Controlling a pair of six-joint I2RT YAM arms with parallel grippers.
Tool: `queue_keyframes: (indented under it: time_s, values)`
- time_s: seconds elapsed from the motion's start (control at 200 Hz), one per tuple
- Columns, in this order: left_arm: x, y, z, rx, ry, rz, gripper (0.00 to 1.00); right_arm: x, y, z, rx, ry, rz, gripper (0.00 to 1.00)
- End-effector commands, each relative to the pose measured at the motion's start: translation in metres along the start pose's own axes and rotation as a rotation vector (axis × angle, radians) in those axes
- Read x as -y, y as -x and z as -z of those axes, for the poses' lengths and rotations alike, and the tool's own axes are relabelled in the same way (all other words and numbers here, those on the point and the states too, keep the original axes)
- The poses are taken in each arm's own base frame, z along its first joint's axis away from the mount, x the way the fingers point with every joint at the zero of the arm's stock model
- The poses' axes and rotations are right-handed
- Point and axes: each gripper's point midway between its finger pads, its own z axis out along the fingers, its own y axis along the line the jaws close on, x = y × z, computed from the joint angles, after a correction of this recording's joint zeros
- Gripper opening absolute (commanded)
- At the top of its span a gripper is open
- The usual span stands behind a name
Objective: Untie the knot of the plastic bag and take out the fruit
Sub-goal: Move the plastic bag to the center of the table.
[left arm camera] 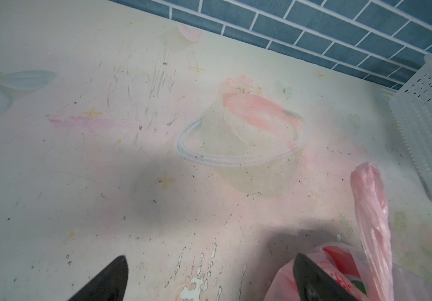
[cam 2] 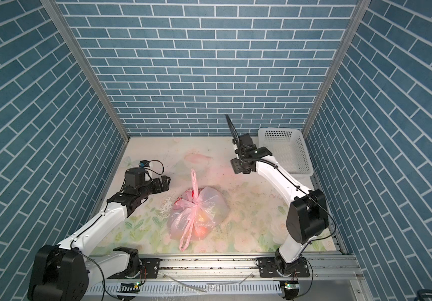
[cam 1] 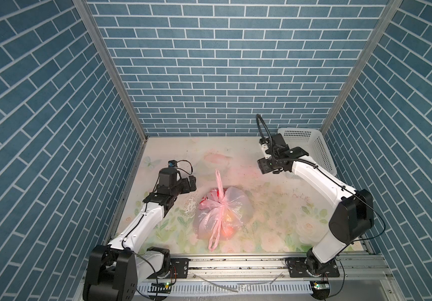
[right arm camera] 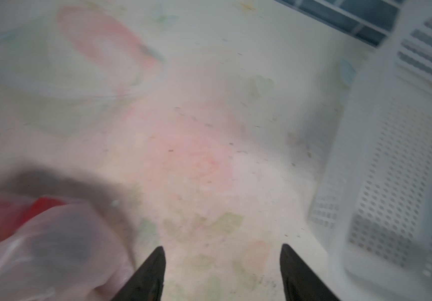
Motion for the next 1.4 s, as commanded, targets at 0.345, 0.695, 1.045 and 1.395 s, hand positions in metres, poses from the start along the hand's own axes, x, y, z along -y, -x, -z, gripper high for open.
queue_keyframes:
  time_s: [0.345, 0.695, 1.045, 1.395]
  values:
    - [-0.009, -0.02, 0.013, -0.078, 0.053, 0.037, 1.0, -0.205, -0.074, 0.03, -0.071, 0.534, 0.532, 0.75]
    - [-0.013, -0.026, 0.014, -0.083, 0.065, 0.039, 1.0, -0.239, -0.088, -0.002, -0.054, 0.454, 0.781, 0.82]
    - [-0.014, -0.025, 0.014, -0.085, 0.072, 0.037, 1.0, -0.241, -0.087, -0.032, -0.043, 0.348, 0.847, 0.33]
    - [-0.012, -0.025, 0.013, -0.089, 0.065, 0.035, 1.0, -0.21, -0.057, -0.047, 0.007, 0.207, 0.756, 0.0]
